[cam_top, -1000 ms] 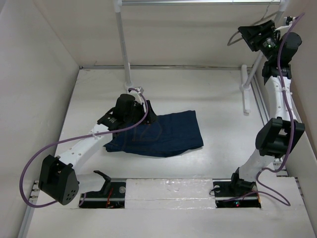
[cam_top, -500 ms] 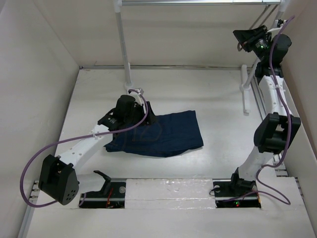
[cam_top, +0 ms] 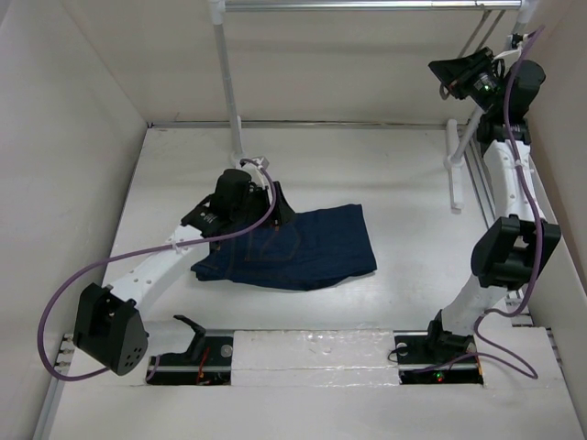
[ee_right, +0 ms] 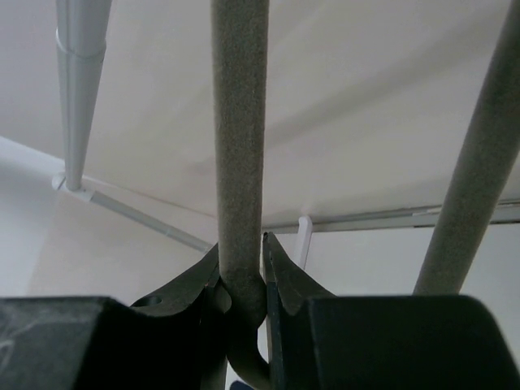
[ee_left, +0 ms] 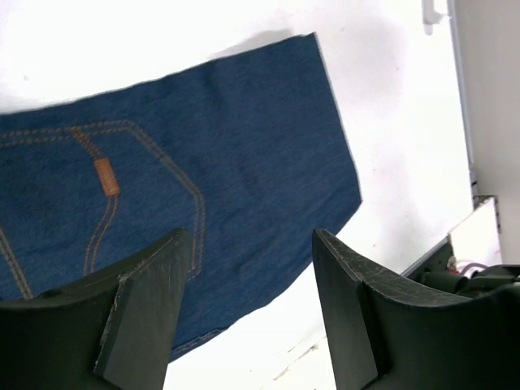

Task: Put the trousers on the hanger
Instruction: Pick up the hanger from the clothesline.

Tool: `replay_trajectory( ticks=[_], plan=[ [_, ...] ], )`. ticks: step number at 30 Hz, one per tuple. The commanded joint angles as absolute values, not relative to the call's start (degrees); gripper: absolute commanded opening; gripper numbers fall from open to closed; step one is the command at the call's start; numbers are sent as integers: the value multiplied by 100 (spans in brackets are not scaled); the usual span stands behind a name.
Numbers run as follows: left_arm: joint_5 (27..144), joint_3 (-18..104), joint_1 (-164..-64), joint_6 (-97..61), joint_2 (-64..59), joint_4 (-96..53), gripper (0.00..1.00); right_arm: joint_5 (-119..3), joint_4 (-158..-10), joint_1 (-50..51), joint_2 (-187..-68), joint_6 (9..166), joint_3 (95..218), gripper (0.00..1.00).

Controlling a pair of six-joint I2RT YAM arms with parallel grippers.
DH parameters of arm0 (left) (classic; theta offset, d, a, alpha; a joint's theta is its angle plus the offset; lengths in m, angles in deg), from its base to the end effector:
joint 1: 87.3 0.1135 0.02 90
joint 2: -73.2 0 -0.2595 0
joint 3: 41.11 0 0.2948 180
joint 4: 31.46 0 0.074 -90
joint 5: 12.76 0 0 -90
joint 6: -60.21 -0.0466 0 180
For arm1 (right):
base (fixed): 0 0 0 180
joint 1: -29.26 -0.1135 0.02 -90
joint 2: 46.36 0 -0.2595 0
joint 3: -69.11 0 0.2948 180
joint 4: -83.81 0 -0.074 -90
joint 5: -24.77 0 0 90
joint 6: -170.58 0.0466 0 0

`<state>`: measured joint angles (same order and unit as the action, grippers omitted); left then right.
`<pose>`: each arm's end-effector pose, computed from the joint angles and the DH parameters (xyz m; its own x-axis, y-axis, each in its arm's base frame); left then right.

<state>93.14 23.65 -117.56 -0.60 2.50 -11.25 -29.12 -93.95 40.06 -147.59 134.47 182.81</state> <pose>0.2821 -0.1794 0.2755 -0.6723 -0.1508 -0.7248 0.4229 0.7253 -0.5432 0.4651 -0.0608 0.4515 -0.2351 0.7093 -0.6645 -0.3875 0.5586 0.7334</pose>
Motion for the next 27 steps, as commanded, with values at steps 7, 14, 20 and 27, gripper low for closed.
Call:
replay_trajectory(
  ticks=[7, 14, 20, 27],
  plan=[
    [9578, 2987, -11753, -87, 183, -1119, 57, -2243, -9526, 3963, -14085, 12919, 17658, 10],
    [9675, 3312, -11753, -123, 192, -1014, 57, -2129, -9587, 3849, -13786, 12708, 17026, 10],
    [9815, 3637, -11753, -105, 104, -987, 57, -1971, -9360, 3849, -13549, 12410, 16638, 9],
    [9966, 4673, -12192, 115, -326, -1075, 57, -2041, -8753, 3602, -13030, 11619, 15558, 9]
  ],
)
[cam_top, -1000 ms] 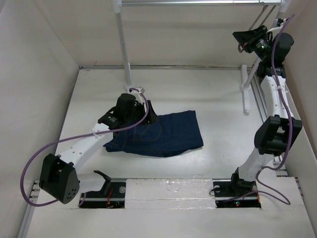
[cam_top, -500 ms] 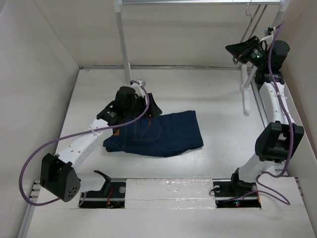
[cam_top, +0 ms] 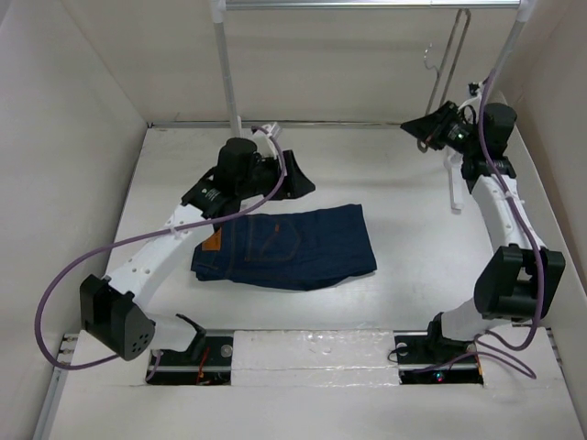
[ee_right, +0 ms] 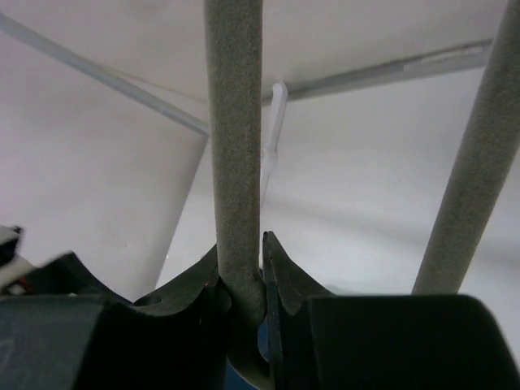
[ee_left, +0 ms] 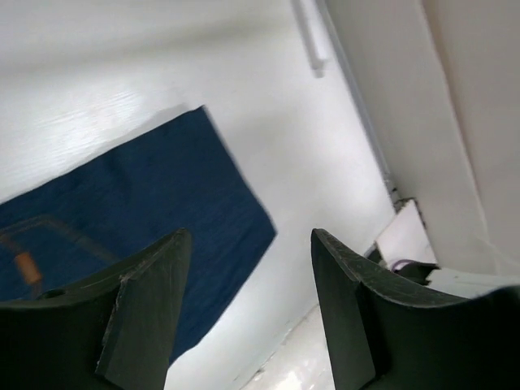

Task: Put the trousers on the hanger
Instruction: Pick up the hanger from the clothesline, then place the trousers on the hanger.

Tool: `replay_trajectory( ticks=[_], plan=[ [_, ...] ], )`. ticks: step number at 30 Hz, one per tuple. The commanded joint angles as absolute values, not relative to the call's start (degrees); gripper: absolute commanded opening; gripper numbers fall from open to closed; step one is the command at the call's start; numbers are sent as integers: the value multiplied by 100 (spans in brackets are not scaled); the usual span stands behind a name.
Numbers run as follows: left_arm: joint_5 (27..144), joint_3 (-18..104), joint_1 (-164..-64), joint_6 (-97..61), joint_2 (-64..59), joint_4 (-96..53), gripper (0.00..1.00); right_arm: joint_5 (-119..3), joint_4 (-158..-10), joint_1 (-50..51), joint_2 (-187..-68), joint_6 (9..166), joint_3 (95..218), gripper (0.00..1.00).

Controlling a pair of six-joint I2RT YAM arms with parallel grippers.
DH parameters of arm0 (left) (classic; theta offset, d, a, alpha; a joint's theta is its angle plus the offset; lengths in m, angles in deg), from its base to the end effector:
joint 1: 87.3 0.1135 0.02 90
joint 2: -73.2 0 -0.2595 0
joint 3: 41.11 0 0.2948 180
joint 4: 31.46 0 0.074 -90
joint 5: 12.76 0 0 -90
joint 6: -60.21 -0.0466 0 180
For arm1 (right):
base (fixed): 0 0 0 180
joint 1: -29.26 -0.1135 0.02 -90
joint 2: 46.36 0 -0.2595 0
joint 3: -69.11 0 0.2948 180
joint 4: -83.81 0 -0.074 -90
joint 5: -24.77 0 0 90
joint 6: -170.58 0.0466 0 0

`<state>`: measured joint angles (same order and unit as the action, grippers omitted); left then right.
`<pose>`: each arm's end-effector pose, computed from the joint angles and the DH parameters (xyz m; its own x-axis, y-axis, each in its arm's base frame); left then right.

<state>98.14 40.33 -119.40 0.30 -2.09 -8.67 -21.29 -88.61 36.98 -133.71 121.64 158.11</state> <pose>0.2960 -0.2053 0.3624 -0.6039 -0.1740 -0.7778 0.5584 0.6039 -0.5688 0.4103 -0.0230 0.3701 -0.4629 0.5401 -0.7029 -0.3755 0.5988 0.7074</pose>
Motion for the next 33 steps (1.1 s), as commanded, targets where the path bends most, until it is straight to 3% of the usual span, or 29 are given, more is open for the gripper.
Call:
replay_trajectory(
  ticks=[1, 12, 25, 33],
  plan=[
    [9878, 4849, -12480, 123, -527, -1040, 57, -2050, -8613, 3602, -12986, 11435, 15260, 9],
    [9069, 6792, -13510, 334, -2320, -1277, 58, -2498, -7364, 2698, -11529, 10475, 13195, 6],
    [8453, 6995, -13801, 765, -3271, -1637, 55, -2717, -6951, 2144, -10402, 10756, 12419, 6],
    [8628, 6302, -13933, 1265, -3078, -2744, 49, -2980, -7004, 1897, -10261, 11073, 12208, 4]
  ],
)
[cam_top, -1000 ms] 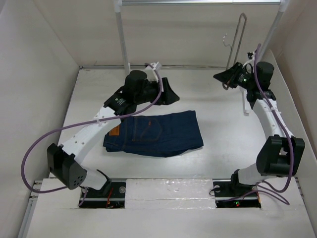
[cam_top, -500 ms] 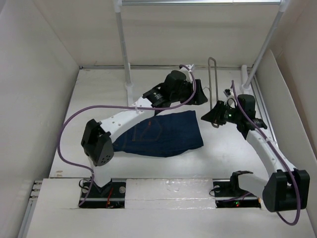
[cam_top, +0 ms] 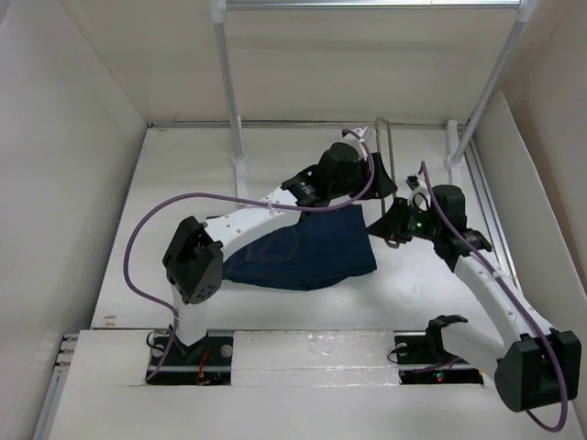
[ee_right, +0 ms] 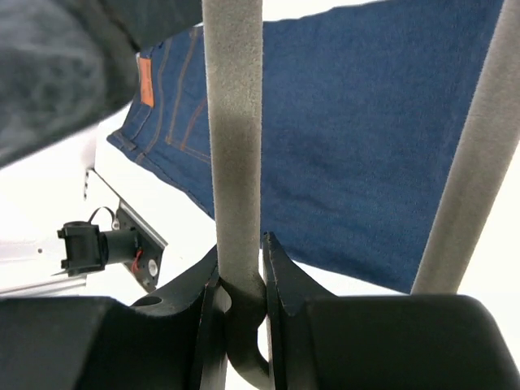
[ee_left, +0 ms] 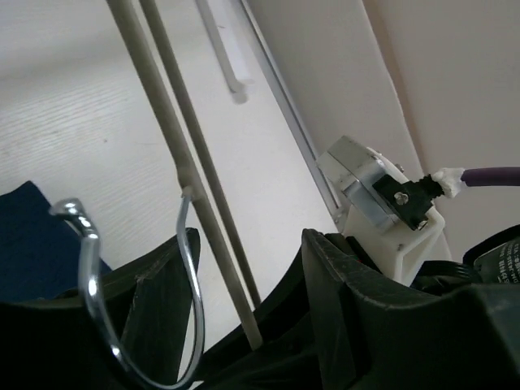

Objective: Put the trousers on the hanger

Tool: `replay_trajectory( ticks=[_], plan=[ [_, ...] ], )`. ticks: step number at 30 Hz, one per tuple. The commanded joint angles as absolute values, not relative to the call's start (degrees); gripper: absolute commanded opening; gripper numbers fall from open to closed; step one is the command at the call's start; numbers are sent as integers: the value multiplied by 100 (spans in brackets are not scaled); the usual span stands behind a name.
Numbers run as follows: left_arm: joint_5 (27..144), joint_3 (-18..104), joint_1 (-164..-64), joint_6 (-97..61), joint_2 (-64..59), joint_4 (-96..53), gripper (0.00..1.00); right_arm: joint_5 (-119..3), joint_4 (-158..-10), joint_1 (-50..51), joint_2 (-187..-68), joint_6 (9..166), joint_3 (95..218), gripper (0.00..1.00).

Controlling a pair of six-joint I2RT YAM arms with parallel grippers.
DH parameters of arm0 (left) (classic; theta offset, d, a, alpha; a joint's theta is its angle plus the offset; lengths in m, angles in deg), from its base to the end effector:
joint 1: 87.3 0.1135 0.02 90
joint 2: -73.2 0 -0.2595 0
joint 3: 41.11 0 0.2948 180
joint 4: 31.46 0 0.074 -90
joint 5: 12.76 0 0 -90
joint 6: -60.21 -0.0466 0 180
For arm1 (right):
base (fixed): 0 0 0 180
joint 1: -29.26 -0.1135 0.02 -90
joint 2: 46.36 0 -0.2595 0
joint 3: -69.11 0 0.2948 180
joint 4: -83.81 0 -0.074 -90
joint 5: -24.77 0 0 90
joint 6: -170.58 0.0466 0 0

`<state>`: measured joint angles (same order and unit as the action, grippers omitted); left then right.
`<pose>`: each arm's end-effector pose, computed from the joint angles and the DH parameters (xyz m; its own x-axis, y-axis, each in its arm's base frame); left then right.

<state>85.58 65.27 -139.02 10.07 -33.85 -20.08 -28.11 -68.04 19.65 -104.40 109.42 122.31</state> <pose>0.3096 -0.4032 0.3331 -0.6534 -0.1957 -0.7313 0.5808 0.4901 -0.6500 0.2611 0.0727 0.2483 -0.7752 0.2588 -0.5762 -0.2948 0.6585 0.6924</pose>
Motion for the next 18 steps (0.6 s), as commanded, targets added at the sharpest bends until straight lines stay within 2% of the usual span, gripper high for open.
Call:
replay_trajectory(
  ticks=[1, 3, 7, 12, 18],
  plan=[
    [8585, 6223, -13933, 1301, -2991, -2876, 48, -2981, -7082, 1897, -10200, 11125, 12181, 4],
    [8541, 6143, -13933, 1336, -2999, -2947, 47, -2789, -7231, 1897, -10226, 11196, 12120, 4],
    [8401, 6406, -13933, 1310, -3218, -2597, 33, -2884, -7179, 1783, -10218, 11240, 12181, 4],
    [8190, 6257, -13933, 1354, -3210, -2666, 24, -2849, -7197, 1722, -10138, 11319, 12207, 5],
    [8119, 6441, -13985, 1354, -3447, -2640, 23, -2902, -7109, 1537, -10015, 11389, 12111, 4]
  ],
)
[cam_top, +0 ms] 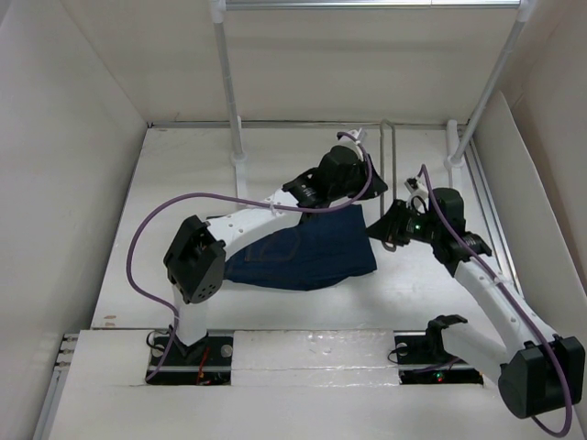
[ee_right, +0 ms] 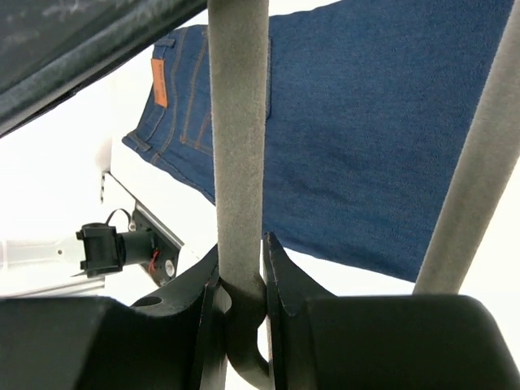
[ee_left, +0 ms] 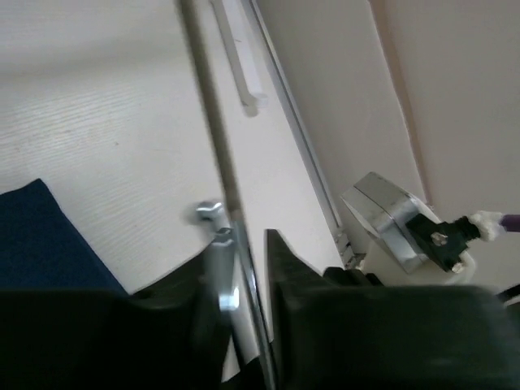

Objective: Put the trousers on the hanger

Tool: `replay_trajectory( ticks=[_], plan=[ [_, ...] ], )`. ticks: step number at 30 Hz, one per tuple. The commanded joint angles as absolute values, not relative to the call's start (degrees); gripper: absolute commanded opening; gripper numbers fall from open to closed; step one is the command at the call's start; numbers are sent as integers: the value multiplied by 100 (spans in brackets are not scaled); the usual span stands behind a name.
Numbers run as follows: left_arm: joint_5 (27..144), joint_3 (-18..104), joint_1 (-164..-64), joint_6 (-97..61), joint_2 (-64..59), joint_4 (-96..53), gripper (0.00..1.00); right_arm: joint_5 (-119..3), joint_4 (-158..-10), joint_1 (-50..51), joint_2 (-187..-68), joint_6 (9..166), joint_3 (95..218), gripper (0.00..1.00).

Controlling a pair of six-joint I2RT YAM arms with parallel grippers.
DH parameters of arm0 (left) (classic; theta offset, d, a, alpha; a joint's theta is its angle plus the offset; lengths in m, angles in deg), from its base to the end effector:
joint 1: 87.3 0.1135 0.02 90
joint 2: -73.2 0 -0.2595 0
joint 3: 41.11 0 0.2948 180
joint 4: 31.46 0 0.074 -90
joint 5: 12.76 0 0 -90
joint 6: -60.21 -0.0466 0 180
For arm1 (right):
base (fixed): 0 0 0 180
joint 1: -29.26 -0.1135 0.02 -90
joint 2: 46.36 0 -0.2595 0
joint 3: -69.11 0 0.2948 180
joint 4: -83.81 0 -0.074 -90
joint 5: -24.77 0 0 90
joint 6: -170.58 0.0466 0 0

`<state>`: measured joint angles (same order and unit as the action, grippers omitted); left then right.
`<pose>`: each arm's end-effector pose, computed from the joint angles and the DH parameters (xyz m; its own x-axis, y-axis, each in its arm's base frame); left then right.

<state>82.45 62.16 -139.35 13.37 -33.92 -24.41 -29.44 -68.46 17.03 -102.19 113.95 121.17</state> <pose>0.3095 -0.4038 0.3189 -0.6595 -0.2621 -0.7045 0.5333 0.4974 -0.6842 0.2520 0.0825 0.2504 -0.7890 0.2855 -0.5440 -0.2696 0.6347 0.7242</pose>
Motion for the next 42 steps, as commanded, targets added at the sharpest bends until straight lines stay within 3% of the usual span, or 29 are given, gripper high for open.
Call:
replay_trajectory(
  ticks=[1, 3, 6, 7, 8, 11, 12, 15, 17, 20, 21, 23, 24, 25, 32, 42],
  plan=[
    [8093, 6468, -13986, 1354, -3491, -2588, 11, -2928, -7013, 1537, -9928, 11372, 12102, 5],
    [8067, 6433, -13986, 1397, -3509, -2587, 0, -2929, -6890, 1537, -9866, 11320, 12093, 5],
    [8066, 6275, -13986, 1503, -3500, -2631, 0, -3007, -6530, 1537, -9743, 11135, 12041, 9],
    [8049, 6109, -13986, 1669, -3448, -2744, 0, -3060, -6268, 1537, -9603, 11004, 12006, 17],
    [8049, 5986, -13986, 1670, -3447, -2745, 0, -3061, -6265, 1537, -9541, 11003, 12005, 17],
    [8067, 5643, -13986, 1881, -3412, -2973, 0, -3227, -5888, 1651, -9260, 10897, 11988, 32],
    [8075, 5572, -14038, 1916, -3412, -3026, 0, -3297, -5800, 1651, -9207, 10845, 11997, 46],
    [8119, 5317, -14091, 2074, -3412, -3131, 0, -3481, -5212, 1844, -9040, 10442, 12189, 64],
    [8137, 5011, -14091, 2232, -3324, -3360, 0, -3649, -4632, 2010, -8996, 10142, 12461, 68],
    [8137, 4581, -14153, 2443, -3219, -3667, 0, -3912, -4078, 2274, -8917, 9607, 12699, 66],
    [8145, 4448, -14153, 2626, -3184, -3912, 0, -3939, -4042, 2327, -8873, 9510, 12700, 44],
    [8085, 4087, -14205, 2838, -3105, -4142, 0, -3948, -4155, 2442, -8881, 9351, 12647, 21],
    [8032, 3999, -14266, 3039, -3096, -4256, 0, -3922, -4260, 2512, -8916, 9307, 12543, 3],
    [7953, 3937, -14267, 3137, -3087, -4257, 0, -3913, -4514, 2513, -9056, 9263, 12498, 0],
    [7004, 3866, -14531, 3639, -3403, -4221, 0, -3501, -5842, 2513, -10284, 8798, 12155, 4],
    [6546, 3796, -14531, 3894, -3763, -4284, 0, -3220, -7379, 2565, -12148, 8621, 11971, 29]
  ],
)
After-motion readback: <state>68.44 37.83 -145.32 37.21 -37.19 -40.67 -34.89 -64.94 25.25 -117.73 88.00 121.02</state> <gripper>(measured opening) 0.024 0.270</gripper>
